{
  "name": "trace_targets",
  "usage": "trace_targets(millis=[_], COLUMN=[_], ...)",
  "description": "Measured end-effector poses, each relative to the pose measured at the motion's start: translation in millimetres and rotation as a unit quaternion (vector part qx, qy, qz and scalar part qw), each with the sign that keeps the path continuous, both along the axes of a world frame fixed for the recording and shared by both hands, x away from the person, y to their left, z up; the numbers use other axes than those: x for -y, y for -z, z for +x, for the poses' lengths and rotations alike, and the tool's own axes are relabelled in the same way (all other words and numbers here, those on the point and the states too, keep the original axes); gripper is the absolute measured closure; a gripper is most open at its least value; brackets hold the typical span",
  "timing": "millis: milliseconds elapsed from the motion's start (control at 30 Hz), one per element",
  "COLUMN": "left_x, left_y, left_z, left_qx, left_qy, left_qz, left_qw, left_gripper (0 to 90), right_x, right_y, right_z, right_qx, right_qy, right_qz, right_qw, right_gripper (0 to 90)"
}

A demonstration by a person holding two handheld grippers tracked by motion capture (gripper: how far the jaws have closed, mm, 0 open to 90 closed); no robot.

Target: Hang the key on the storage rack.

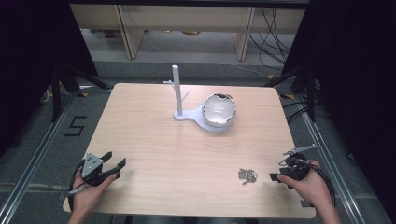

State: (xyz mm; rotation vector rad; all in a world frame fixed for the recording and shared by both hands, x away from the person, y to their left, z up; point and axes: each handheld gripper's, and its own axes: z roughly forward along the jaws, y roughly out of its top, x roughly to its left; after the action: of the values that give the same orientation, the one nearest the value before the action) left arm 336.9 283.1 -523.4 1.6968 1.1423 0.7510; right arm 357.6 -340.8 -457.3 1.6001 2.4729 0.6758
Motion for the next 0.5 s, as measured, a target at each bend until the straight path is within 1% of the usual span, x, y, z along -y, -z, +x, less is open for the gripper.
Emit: trace_targets(millis=[67, 100, 133, 167, 200, 233, 267, 300, 333, 367, 400, 433, 467, 500], left_x=[0.4, 0.4, 0.8, 1.1, 1.6, 2.4, 3.2, 3.2, 4.4, 4.4, 5.6, 5.6, 6.3, 6.3], left_y=[0.0, 0.0, 0.1, 0.3, 0.5, 0.1, 0.4, 0.4, 0.5, 0.5, 0.5, 0.5, 0.6, 0.6], left_z=[0.8, 0.8, 1.2, 1.5, 2.0, 1.5, 1.4, 1.4, 0.7, 0.7, 0.3, 0.3, 0.3, 0.3], left_qx=[-0.004, -0.004, -0.005, -0.005, -0.006, -0.008, -0.005, -0.005, -0.003, -0.003, -0.004, -0.004, -0.003, -0.003], left_qy=[-0.001, -0.001, -0.002, 0.000, 0.003, 0.000, 0.001, 0.001, 0.006, 0.006, 0.005, 0.005, 0.009, 0.009], left_qz=[0.003, 0.003, 0.004, 0.004, 0.005, 0.012, 0.013, 0.013, 0.018, 0.018, 0.023, 0.023, 0.028, 0.028], left_qw=[1.0000, 1.0000, 1.0000, 1.0000, 1.0000, 0.9999, 0.9999, 0.9999, 0.9998, 0.9998, 0.9997, 0.9997, 0.9996, 0.9996], left_gripper=[35.3, 35.3, 35.3, 35.3, 35.3, 35.3, 35.3, 35.3, 35.3, 35.2, 35.3, 35.3, 35.3, 35.3], right_x=[-1.4, -1.4, -3.5, -2.7, -4.5, -7.1, -10.2, -12.8, -16.8, -21.3, -27.8, -27.8, -39.1, -45.4], right_y=[-3.3, -3.3, -4.8, -5.0, -5.4, -6.2, -6.5, -7.2, -9.0, -10.3, -12.5, -12.5, -15.7, -17.5], right_z=[3.3, 3.3, 7.2, 10.6, 12.2, 13.1, 14.2, 15.7, 15.8, 16.3, 15.4, 15.4, 18.4, 20.8], right_qx=[-0.014, -0.014, -0.020, -0.019, -0.028, -0.038, -0.043, -0.045, -0.050, -0.052, -0.057, -0.057, -0.053, -0.052], right_qy=[-0.015, -0.015, -0.033, -0.054, -0.061, -0.064, -0.072, -0.089, -0.102, -0.116, -0.131, -0.131, -0.187, -0.209], right_qz=[-0.004, -0.004, -0.021, -0.035, -0.037, -0.042, -0.047, -0.055, -0.061, -0.064, -0.064, -0.064, -0.075, -0.084], right_qw=[0.9998, 0.9998, 0.9990, 0.9977, 0.9971, 0.9963, 0.9954, 0.9935, 0.9916, 0.9899, 0.9877, 0.9877, 0.9780, 0.9728], right_gripper=[44.5, 44.5, 44.1, 43.6, 43.2, 43.3, 43.0, 43.0, 43.2, 43.0, 42.4, 42.4, 41.5, 40.7])
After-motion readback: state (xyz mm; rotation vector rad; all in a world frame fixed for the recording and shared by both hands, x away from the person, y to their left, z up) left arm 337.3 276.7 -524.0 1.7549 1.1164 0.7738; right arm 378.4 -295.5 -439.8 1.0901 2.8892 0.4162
